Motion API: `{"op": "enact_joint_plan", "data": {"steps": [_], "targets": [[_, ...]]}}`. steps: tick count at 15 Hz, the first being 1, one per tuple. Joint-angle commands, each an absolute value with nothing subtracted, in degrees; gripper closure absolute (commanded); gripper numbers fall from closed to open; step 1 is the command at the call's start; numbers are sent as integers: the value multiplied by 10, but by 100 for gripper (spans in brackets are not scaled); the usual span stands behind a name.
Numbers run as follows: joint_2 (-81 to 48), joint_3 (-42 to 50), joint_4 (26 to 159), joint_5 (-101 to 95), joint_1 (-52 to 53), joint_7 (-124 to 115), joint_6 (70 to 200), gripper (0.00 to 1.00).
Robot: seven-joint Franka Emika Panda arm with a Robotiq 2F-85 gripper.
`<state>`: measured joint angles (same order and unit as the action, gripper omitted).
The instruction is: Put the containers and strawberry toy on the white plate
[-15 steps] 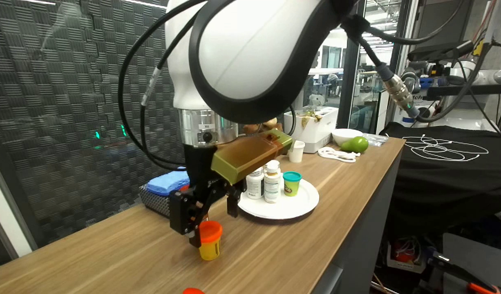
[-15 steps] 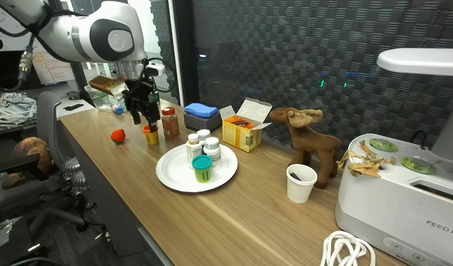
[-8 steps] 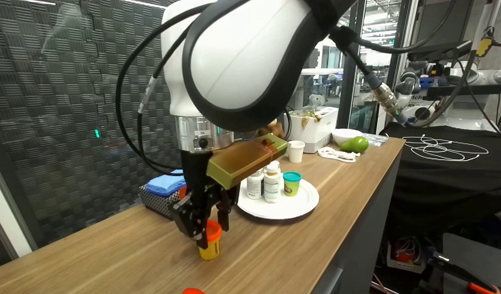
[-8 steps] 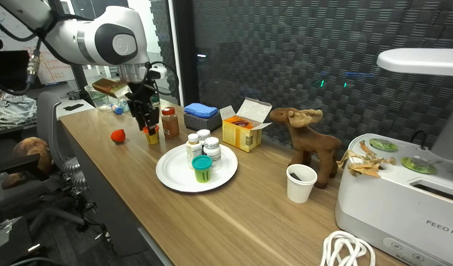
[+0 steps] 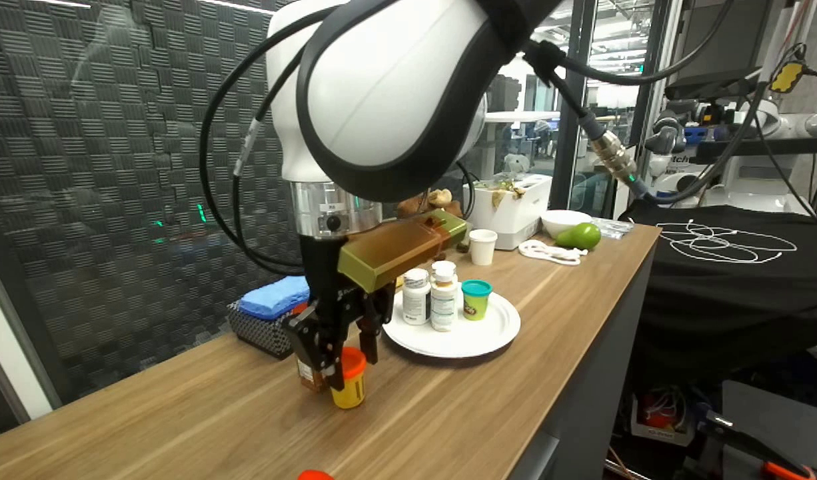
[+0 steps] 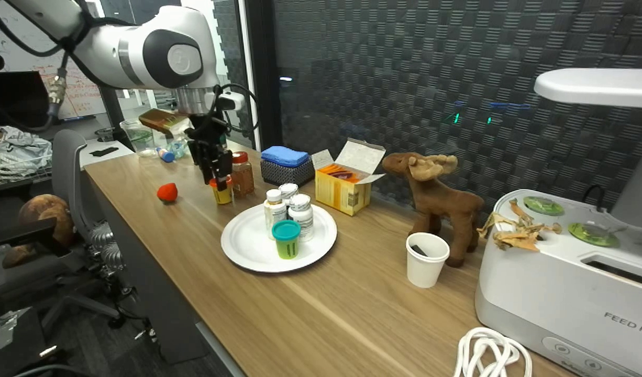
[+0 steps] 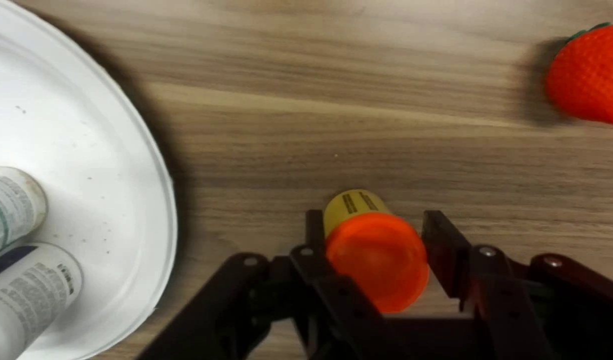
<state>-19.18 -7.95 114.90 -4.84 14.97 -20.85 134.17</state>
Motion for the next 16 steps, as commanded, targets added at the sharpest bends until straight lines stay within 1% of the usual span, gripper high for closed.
{"op": "enact_joint_plan", "data": {"steps": [1,8,16], "targets": [[-155,-59,1143,-57,147,-225,1307,73],[-106,-30,1164,-81,126,-252,1300,73],[-123,-26,1190,-69,99,-246,1307,73]]}}
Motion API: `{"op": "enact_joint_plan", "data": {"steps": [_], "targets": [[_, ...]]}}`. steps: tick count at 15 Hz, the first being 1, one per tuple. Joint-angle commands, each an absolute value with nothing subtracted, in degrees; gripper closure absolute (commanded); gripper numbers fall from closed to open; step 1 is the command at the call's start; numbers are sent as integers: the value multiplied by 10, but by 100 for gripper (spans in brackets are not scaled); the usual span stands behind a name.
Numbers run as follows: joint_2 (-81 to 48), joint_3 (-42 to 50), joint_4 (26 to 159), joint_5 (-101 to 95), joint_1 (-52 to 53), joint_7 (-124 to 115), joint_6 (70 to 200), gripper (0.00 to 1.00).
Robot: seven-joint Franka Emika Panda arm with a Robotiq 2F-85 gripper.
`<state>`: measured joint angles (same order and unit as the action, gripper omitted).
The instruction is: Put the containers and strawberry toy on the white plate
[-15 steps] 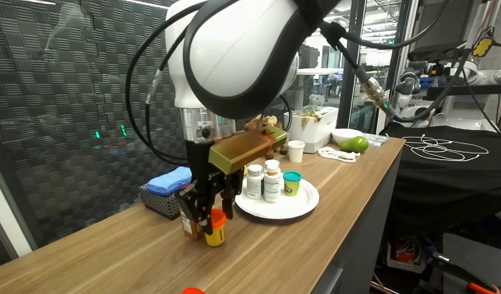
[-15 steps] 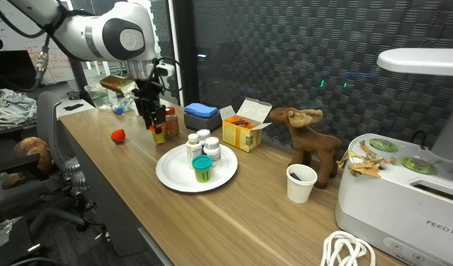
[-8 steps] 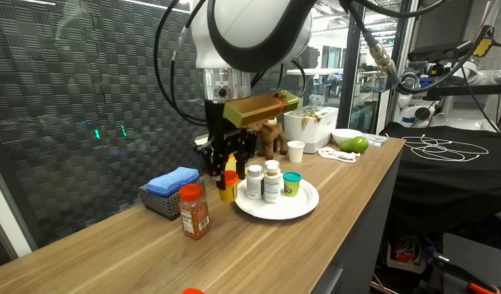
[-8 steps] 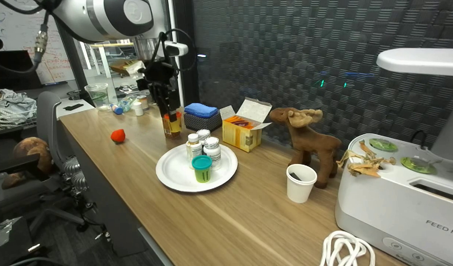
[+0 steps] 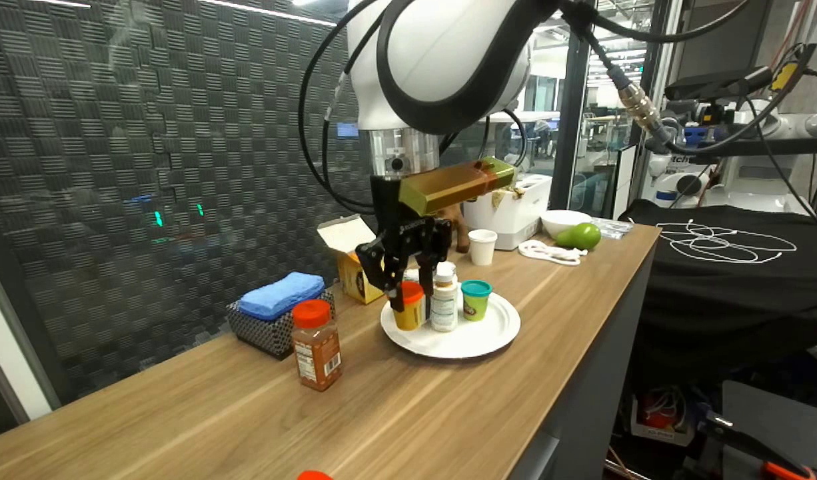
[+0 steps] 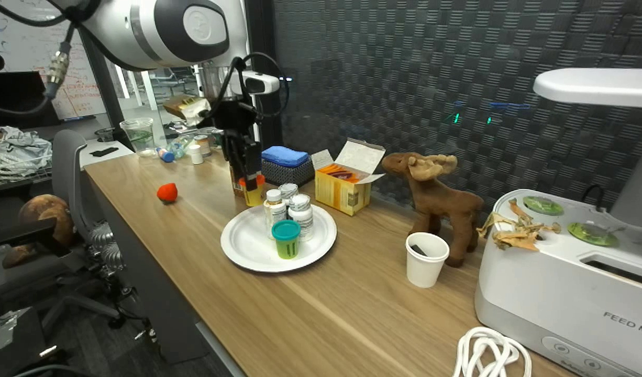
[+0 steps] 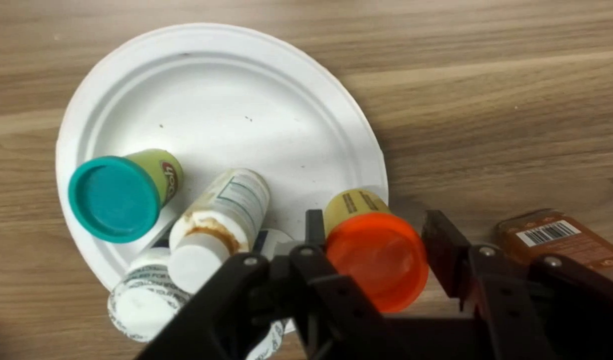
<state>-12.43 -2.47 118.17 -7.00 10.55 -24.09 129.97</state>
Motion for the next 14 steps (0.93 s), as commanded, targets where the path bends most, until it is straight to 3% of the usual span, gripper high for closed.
{"op": "enact_joint_plan", "data": {"steps": [1,14], "targets": [[-125,-24,1192,-74,99,-249,1312,73],[-150,-23,1194,-58,84,-234,1330,73]]}}
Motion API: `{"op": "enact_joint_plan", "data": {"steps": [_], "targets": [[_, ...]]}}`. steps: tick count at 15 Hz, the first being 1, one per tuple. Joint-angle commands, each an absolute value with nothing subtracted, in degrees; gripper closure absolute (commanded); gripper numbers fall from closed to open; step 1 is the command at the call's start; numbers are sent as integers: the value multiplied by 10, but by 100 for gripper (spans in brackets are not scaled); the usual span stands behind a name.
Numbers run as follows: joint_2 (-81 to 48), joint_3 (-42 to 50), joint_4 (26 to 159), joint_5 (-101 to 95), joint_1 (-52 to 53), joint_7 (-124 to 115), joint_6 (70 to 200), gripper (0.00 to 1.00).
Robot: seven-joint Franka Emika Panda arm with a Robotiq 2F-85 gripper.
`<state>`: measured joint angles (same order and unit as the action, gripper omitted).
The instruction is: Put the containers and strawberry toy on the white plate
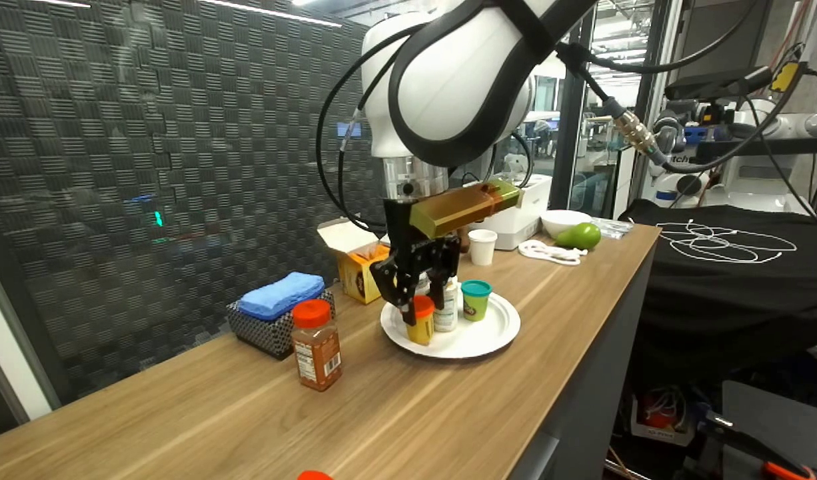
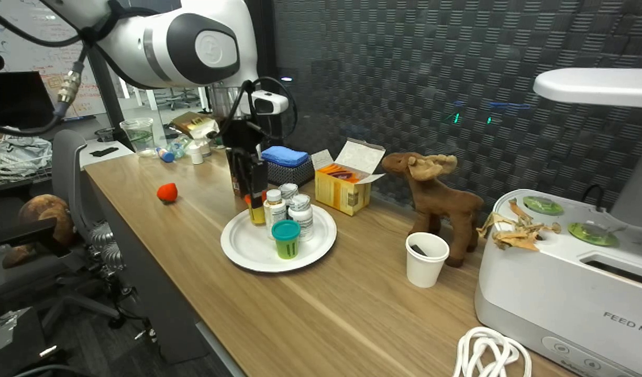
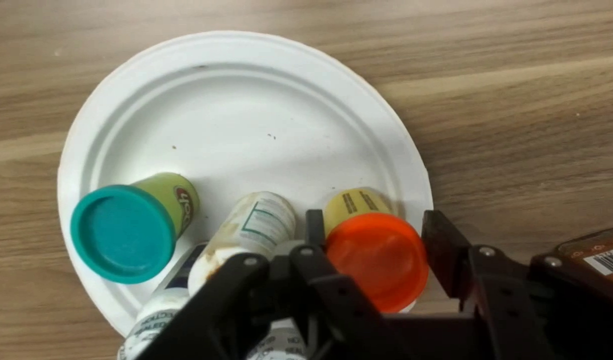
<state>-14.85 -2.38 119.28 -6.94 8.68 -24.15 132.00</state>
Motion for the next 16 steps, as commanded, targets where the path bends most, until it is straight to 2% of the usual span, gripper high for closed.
{"op": "enact_joint_plan", "data": {"steps": [1,4,5,6,9,16], "targets": [[-153,-23,1194,-57,84,-233,1330,73],[-154,-23,1194,-52,81,-230,1328,73],[-154,-23,1194,-53,81,-230,1327,41],[-153,-22,1195,-56,81,-231,1325,22],[-141,-23,1195,-60,83,-232,1321,2],[-118,-41,1145,-68,97,-211,1301,0]]}}
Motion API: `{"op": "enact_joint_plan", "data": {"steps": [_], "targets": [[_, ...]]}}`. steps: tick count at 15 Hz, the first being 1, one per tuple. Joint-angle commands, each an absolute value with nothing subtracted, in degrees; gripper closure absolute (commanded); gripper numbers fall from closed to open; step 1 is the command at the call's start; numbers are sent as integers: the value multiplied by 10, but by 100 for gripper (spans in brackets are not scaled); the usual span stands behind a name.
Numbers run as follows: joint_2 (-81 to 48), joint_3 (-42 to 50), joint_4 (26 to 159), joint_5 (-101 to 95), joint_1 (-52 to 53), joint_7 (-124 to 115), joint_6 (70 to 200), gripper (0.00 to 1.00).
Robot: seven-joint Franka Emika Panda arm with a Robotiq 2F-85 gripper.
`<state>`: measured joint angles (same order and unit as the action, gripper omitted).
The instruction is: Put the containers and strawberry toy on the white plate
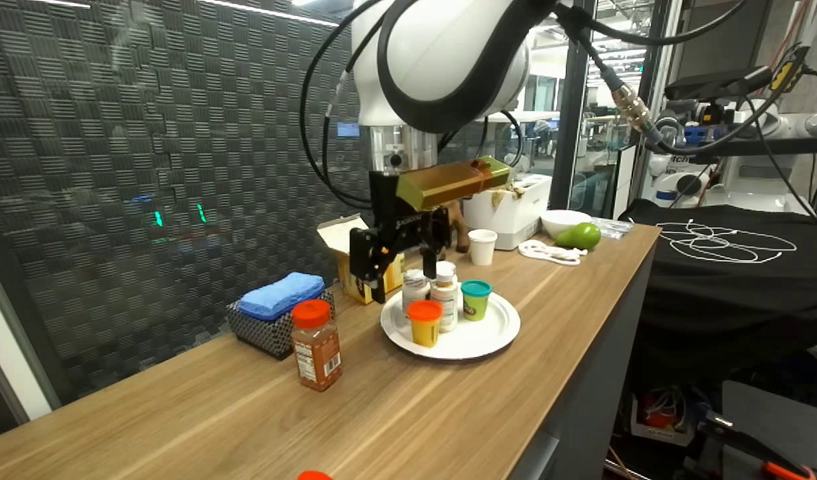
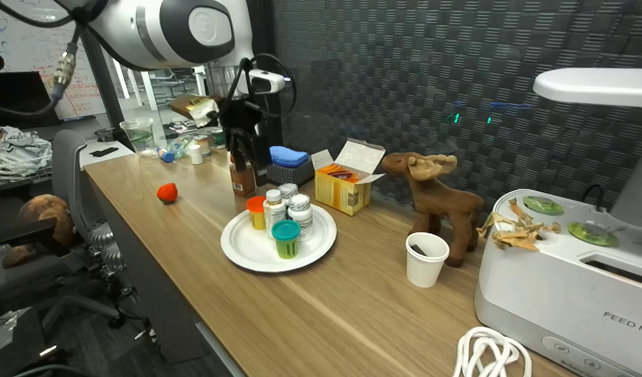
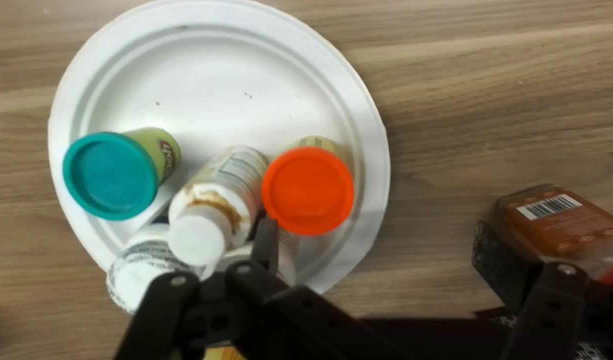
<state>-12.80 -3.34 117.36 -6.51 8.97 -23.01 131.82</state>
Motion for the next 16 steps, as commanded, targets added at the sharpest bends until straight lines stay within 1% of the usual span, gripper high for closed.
{"op": "enact_joint_plan", "data": {"steps": [1,11,14,16], "targets": [[-123,-47,1132,-62,98,-193,1297,1],[-178,-97,1031,13,89,60,1215,0],[-192,-96,1016,11,95,70,1210,0],[-196,-92,1019,-3,103,49,1231,0]]}}
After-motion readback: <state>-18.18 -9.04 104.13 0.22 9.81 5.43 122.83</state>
